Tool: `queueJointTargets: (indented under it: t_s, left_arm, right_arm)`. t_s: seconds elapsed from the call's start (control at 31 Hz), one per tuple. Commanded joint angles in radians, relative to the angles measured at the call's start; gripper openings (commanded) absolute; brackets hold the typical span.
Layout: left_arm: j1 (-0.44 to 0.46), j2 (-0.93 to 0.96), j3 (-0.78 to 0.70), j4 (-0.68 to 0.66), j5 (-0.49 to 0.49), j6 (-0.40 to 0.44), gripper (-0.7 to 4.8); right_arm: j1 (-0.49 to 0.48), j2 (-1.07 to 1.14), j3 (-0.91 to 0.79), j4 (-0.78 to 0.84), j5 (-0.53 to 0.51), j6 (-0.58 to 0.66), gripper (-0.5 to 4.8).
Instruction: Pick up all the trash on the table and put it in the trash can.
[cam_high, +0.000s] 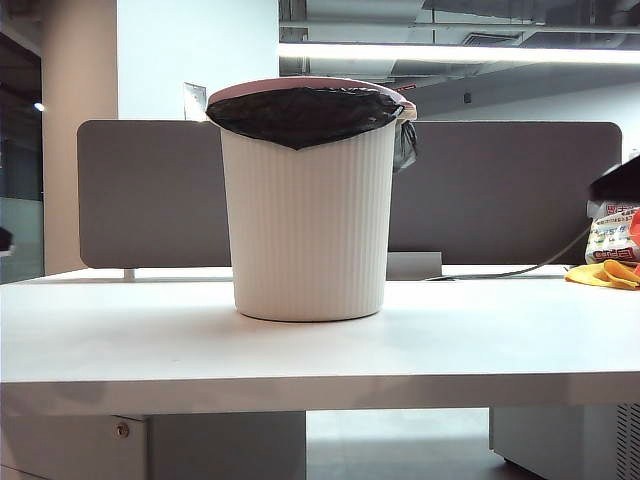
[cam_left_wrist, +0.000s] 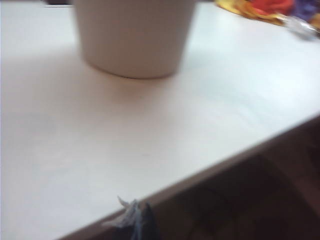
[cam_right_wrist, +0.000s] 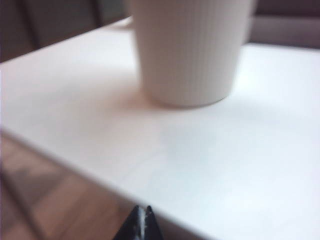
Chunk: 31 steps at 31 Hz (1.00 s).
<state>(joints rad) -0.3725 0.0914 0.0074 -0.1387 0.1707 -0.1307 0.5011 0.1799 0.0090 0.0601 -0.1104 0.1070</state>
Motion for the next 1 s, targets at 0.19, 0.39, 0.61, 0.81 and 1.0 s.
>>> queueJointTargets:
  t_s: [0.19, 0.39, 0.61, 0.81, 1.0]
  left_arm:
    - [0.344, -0.075, 0.000, 0.004, 0.031, 0.000, -0.04]
    - [0.520, -0.088, 0.001, 0.013, 0.014, 0.000, -0.04]
    - [0.527, -0.088, 0.001, 0.013, 0.009, 0.000, -0.04]
    - [0.527, -0.088, 0.001, 0.013, 0.009, 0.000, -0.04]
    - [0.527, -0.088, 0.001, 0.013, 0.009, 0.000, -0.04]
  right_arm:
    - [-0.278, -0.177, -0.004, 0.024, 0.003, 0.000, 0.13]
    - [-0.383, -0.177, -0.004, 0.025, 0.003, 0.000, 0.13]
    - [-0.443, -0.177, -0.004, 0.019, 0.003, 0.000, 0.13]
    - [-0.446, -0.177, -0.004, 0.018, 0.003, 0.000, 0.13]
    - [-0.444, -0.177, -0.004, 0.018, 0.003, 0.000, 0.13]
